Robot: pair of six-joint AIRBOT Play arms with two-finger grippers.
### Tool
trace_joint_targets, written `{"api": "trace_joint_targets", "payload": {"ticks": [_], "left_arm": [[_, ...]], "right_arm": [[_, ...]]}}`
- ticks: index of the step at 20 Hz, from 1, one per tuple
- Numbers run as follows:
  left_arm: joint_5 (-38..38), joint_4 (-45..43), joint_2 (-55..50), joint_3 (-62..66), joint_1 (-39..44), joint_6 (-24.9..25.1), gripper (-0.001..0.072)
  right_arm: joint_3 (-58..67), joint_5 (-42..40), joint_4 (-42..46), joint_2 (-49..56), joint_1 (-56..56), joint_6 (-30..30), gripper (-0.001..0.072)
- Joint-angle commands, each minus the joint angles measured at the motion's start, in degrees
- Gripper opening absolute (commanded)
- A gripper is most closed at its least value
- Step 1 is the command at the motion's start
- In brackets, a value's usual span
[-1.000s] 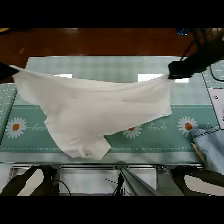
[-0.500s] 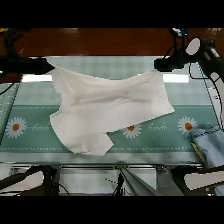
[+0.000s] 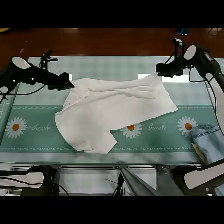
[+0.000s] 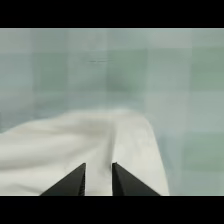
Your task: Fold the shirts.
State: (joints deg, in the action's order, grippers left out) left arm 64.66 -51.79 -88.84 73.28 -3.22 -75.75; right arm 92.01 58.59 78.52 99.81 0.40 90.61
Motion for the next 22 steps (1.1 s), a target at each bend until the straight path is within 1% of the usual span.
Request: {"api": "trace_joint_targets", "payload": {"ticks": [1, 2, 3, 4, 5, 6, 8, 10, 11, 13, 14, 16, 18, 19, 22], "left_arm": [[10.0, 0.0, -0.9, 4.1, -3.0, -1.6, 0.0419], [14.6, -0.1, -0.8, 6.4, -5.1, -2.4, 0.0541], [19.5, -0.1, -0.5, 8.9, -7.6, -3.7, 0.0539], [23.4, -0.1, 0.2, 10.6, -10.0, -5.2, 0.0538], [26.5, -0.1, 1.7, 11.4, -12.5, -6.0, 0.0538], [28.1, -0.1, 3.7, 11.1, -14.5, -6.0, 0.0538], [28.2, -1.4, 9.4, 7.1, -17.7, -5.8, 0.0538], [27.1, -2.7, 16.4, -2.7, -19.6, -4.8, 0.0538], [26.8, -2.8, 20.6, -10.5, -20.1, -4.5, 0.0538], [23.7, -2.5, 28.1, -26.3, -20.9, -3.8, 0.0538], [22.2, -2.2, 31.8, -33.4, -21.4, -2.7, 0.0538], [20.4, -2.2, 37.7, -43.8, -22.6, -1.7, 0.0538], [20.4, -2.2, 41.0, -50.5, -23.3, -0.9, 0.0538], [20.3, -2.2, 41.8, -52.9, -23.3, -0.6, 0.0539], [17.9, 0.0, 41.6, -53.5, -23.2, -0.6, 0.0539]], "right_arm": [[2.0, 4.9, 0.2, -2.7, -1.7, -7.8, 0.0274], [3.3, 7.1, -0.4, -4.4, -3.3, -8.7, 0.0344], [4.2, 8.7, -0.5, -6.3, -4.9, -8.6, 0.0439], [4.7, 10.3, -0.1, -8.8, -6.7, -9.0, 0.0486], [4.8, 11.9, 1.4, -11.1, -8.5, -9.1, 0.0491], [4.8, 14.2, 4.1, -13.4, -10.5, -9.3, 0.0491], [4.6, 17.6, 7.6, -16.3, -14.8, -9.2, 0.0491], [3.3, 19.6, 7.2, -17.9, -19.1, -9.2, 0.0492], [2.1, 20.4, 6.6, -18.2, -20.8, -9.2, 0.0492], [-1.4, 21.3, 3.2, -18.4, -23.3, -9.3, 0.0493], [-3.6, 21.3, 0.6, -18.4, -24.2, -10.3, 0.0493], [-7.7, 19.7, -4.4, -18.4, -25.4, -14.1, 0.0493], [-11.0, 17.7, -8.3, -18.4, -26.3, -17.2, 0.0493], [-12.3, 17.0, -9.0, -18.4, -26.4, -17.7, 0.0493], [-14.3, 15.4, -9.1, -18.4, -26.4, -18.0, 0.0493]]}}
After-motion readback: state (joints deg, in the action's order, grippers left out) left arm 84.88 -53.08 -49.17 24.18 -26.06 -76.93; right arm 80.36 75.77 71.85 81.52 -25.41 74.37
